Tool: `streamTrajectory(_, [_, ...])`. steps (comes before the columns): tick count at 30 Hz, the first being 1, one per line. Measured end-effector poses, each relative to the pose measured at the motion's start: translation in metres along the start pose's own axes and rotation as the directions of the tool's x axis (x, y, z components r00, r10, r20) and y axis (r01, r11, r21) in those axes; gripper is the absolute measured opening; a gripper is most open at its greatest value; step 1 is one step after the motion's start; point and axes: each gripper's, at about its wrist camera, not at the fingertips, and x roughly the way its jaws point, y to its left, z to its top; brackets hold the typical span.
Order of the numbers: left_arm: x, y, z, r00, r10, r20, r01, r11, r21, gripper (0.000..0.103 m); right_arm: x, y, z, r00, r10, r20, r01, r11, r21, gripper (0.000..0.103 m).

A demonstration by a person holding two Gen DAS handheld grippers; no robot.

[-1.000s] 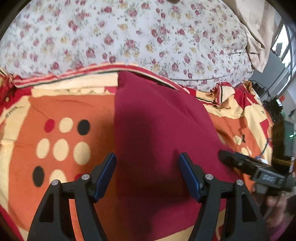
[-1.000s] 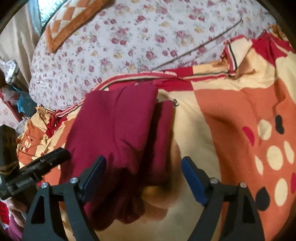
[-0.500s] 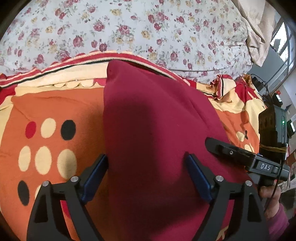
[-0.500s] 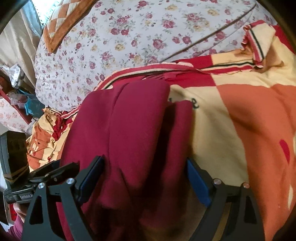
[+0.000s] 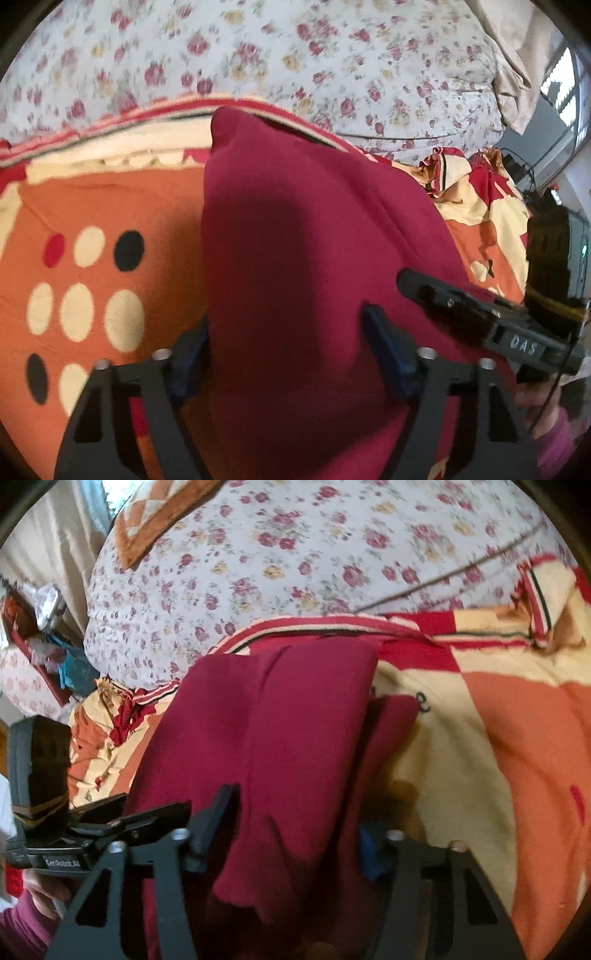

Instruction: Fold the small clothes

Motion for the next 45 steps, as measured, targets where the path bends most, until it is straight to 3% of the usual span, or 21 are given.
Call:
streamTrajectory(5, [-0.028,0.000,-0.006,1.000,-0.009,0.028,0.009,1.000,-0.006,0.031,-0.020,0.015,0.002,1.000,0.011,0.021,-0.011,1.000,-0.006,0.040])
streamTrajectory(9, [-0.057,0.000,-0.019,0.999,0.012,0.051,-0.013,1.000,0.016,0.029,-0.034,0.039,-0.006,0.999,0.037,0.017,-0.036,0.999,-0.035,0.040])
streamTrajectory(18, [-0.098,0.025,-0.076,0.998,0.058,0.019,-0.057,0.998,-0.037,0.029,-0.036,0.094,-0.054,0.995,0.077,-0.066,-0.082,0.994,-0.077,0.040])
streamTrajectory(22, [-0.093,0.036,-0.090,0.998,0.060,0.024,-0.057,0.995,-0.087,0.038,-0.025,0.095,-0.072,0.996,0.005,-0.086,-0.013,0.996,-0.091,0.055])
streamTrajectory(25, [-0.098,0.032,-0.093,0.996,0.076,0.042,-0.073,0.994,-0.083,0.044,-0.030,0.087,-0.077,0.996,-0.005,-0.088,0.000,0.998,-0.058,0.056])
streamTrajectory(34, [-0.121,0.014,-0.104,0.978,0.179,0.105,-0.177,0.984,-0.028,0.046,-0.088,0.099,-0.092,0.997,-0.071,-0.006,0.070,0.994,-0.083,0.056])
streamTrajectory(39, [-0.139,0.001,-0.113,0.955,0.242,0.173,-0.243,0.970,-0.014,0.045,-0.107,0.117,-0.102,0.992,-0.123,0.037,0.127,0.984,-0.124,0.056])
streamTrajectory(45, [-0.157,-0.007,-0.120,0.930,0.280,0.237,-0.278,0.960,-0.040,0.045,-0.117,0.135,-0.110,0.979,-0.187,0.079,0.197,0.971,-0.133,0.065])
